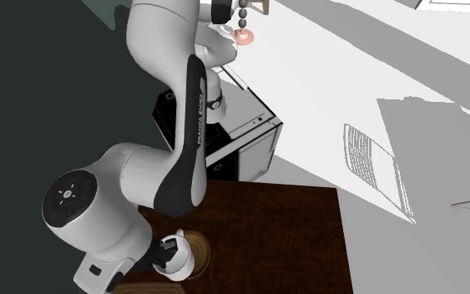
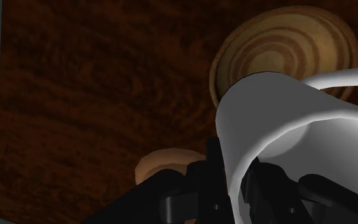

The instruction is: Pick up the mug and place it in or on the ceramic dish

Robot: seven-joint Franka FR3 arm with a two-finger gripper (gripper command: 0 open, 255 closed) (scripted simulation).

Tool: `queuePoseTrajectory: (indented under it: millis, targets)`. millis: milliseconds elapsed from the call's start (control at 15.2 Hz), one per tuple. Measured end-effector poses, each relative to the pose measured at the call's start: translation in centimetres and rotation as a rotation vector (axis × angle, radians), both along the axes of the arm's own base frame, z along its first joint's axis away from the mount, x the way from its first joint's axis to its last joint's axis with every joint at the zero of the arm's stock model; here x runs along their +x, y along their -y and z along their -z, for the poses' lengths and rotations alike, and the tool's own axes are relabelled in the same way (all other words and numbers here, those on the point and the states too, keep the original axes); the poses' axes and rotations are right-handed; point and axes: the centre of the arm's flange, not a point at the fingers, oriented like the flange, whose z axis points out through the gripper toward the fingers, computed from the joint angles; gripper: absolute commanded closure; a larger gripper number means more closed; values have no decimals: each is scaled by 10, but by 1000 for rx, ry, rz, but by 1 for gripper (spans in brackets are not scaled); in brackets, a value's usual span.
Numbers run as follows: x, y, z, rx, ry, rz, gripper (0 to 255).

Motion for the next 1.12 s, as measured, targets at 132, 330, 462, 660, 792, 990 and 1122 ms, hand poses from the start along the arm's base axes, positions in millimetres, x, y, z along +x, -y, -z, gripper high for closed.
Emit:
queuePoseTrajectory:
  millis: [132, 330, 462, 660, 792, 990, 1122]
  targets:
    - [2, 1, 1, -15, 10, 6, 255]
    - [-3, 0, 1, 10, -12, 0, 0]
    - [-10, 0, 2, 33, -30, -4, 0]
    - [-14, 1, 2, 52, -44, -6, 0]
    - [-5, -2, -2, 43, -38, -2, 0]
    - [-3, -10, -17, 90, -85, -14, 0]
    - [-4, -11, -23, 97, -92, -15, 0]
